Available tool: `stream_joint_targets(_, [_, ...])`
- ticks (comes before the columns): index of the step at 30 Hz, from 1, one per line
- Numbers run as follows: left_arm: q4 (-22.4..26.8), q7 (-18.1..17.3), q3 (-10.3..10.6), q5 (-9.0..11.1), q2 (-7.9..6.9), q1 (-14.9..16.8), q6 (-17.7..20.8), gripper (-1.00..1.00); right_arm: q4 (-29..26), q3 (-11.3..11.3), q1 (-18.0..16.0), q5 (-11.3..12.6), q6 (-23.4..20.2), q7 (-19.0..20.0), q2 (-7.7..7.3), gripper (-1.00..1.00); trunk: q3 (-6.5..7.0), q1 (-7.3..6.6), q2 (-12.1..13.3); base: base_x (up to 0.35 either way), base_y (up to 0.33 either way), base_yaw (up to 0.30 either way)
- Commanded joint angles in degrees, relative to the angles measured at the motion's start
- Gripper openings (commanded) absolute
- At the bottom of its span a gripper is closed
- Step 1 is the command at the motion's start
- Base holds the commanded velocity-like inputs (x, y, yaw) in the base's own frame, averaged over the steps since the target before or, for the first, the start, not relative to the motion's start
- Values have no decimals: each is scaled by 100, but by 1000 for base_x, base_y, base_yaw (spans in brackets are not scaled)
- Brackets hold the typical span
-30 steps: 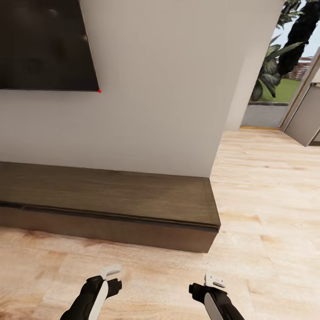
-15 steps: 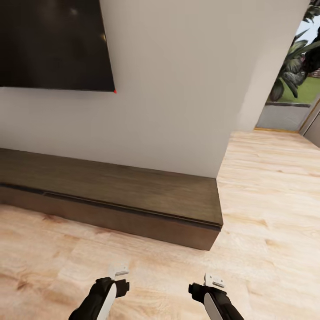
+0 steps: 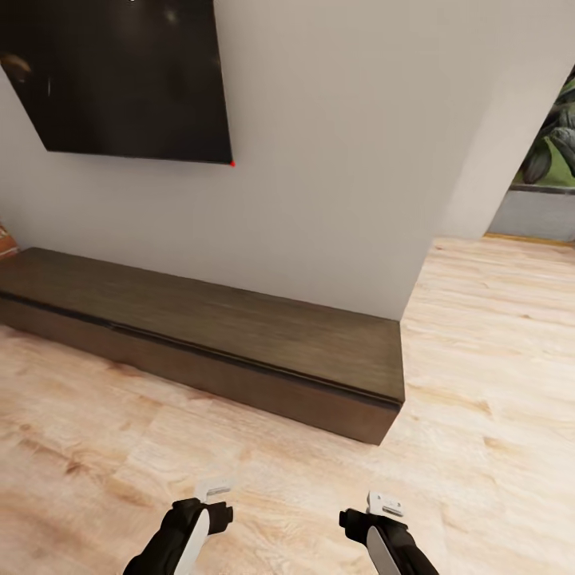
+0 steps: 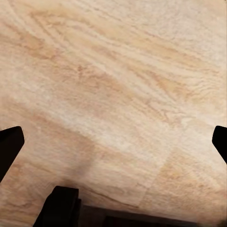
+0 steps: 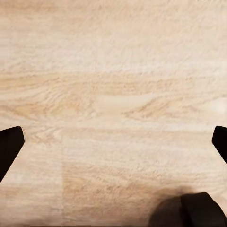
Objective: Place each of the two pumpkins and all three candles from the living room inside a cabinet in the living room (use any cabinet), then make sure every cabinet is closed, and position the cauldron so it is next to a table in the living room.
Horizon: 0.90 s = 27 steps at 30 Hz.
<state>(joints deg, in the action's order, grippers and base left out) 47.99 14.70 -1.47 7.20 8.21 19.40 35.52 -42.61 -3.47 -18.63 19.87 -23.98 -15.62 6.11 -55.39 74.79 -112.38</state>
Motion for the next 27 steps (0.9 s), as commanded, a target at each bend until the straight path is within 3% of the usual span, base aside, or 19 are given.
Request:
stream_joint_targets(1, [6,41,-10,61,5,2,20,100,-11,-22,-1,61,-17,-55,-4,100,7,-23,39,-4,-4,194])
stream_joint_targets(11, [1,34,-24,85,-1,2,32,100,-2,-22,-1,61,-5,-55,-6,100,120,-243,440,-1,-1,199])
stream_joint_targets(17, [-8,33,-29,88,1,2,37,100,57,-29,-1,60,465,-52,-8,100,201,-375,681,0,0,237])
stream_joint_targets(27, [-9,33,-20,89,16,2,58,100,68,-31,-1,53,517,-53,-12,100,406,-594,1082,-67,0,192])
